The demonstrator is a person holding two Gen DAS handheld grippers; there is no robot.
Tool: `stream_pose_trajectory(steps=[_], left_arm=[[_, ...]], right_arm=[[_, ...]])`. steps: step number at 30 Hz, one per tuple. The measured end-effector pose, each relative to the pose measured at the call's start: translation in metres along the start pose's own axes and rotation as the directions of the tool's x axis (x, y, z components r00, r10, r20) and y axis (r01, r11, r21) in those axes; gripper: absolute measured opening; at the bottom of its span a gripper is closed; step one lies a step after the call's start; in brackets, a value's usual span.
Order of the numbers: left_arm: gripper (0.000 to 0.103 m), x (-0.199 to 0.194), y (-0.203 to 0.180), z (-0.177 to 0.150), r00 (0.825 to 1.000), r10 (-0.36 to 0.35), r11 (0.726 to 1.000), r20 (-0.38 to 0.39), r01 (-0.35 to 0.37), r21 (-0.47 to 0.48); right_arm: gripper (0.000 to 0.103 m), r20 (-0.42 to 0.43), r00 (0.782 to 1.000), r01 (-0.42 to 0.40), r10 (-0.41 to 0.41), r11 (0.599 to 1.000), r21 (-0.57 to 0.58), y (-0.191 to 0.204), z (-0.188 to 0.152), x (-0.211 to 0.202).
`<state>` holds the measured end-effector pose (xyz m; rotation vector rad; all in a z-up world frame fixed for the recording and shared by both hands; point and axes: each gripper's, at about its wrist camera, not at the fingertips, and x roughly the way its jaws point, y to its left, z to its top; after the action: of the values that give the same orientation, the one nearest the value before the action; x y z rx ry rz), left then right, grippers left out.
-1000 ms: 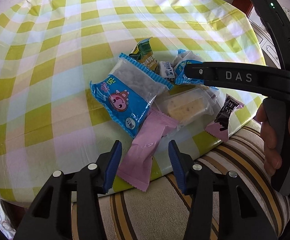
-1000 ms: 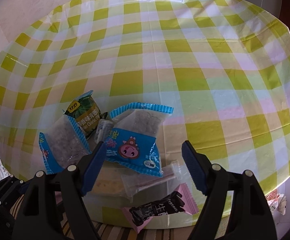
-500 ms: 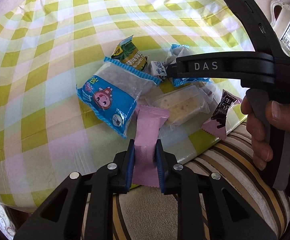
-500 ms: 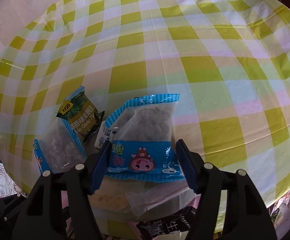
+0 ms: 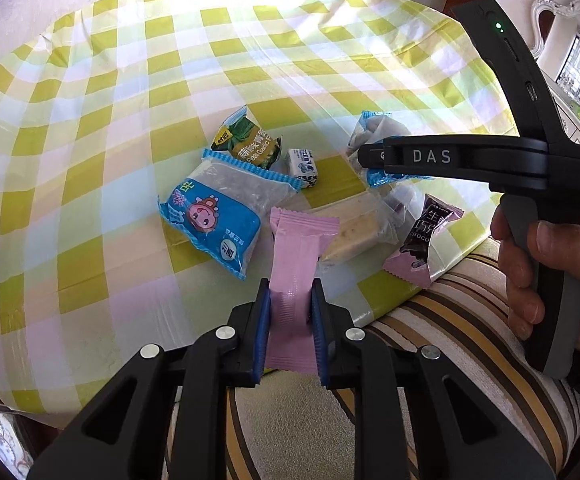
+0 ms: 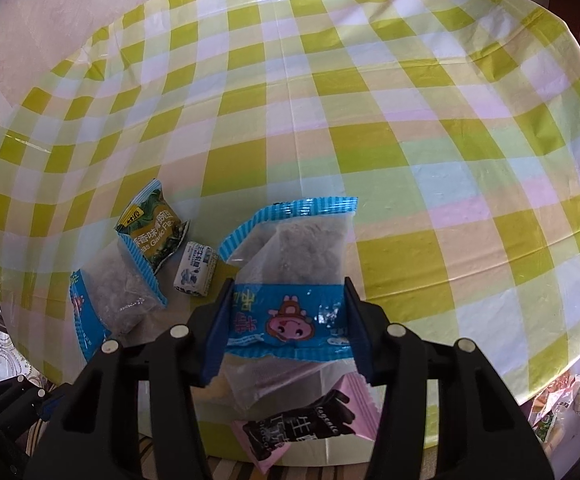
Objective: Organize snacks
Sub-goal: 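Lift both packets and carry them over the purple-rimmed box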
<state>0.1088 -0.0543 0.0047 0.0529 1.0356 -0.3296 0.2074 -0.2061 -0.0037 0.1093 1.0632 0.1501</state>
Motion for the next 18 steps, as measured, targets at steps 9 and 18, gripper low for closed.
stream_pose_trajectory(steps=[9,18], left_arm=[[0.019,-0.010,-0.007,0.003,0.999,0.017,1.000,0.028,-0.017,-0.013],[0.019,-0.014,-0.038,0.013,0.999,-0.012,0.999,0.047,0.010,0.043]], right_arm=[[0.051,0.056,0.998,0.015,-0.015,1.000,0.003,-0.013,-0.005,-0.024],[0.051,0.077,0.996,0.033,-0.036,0.999,0.036,-0.044,-0.019,-0.050]])
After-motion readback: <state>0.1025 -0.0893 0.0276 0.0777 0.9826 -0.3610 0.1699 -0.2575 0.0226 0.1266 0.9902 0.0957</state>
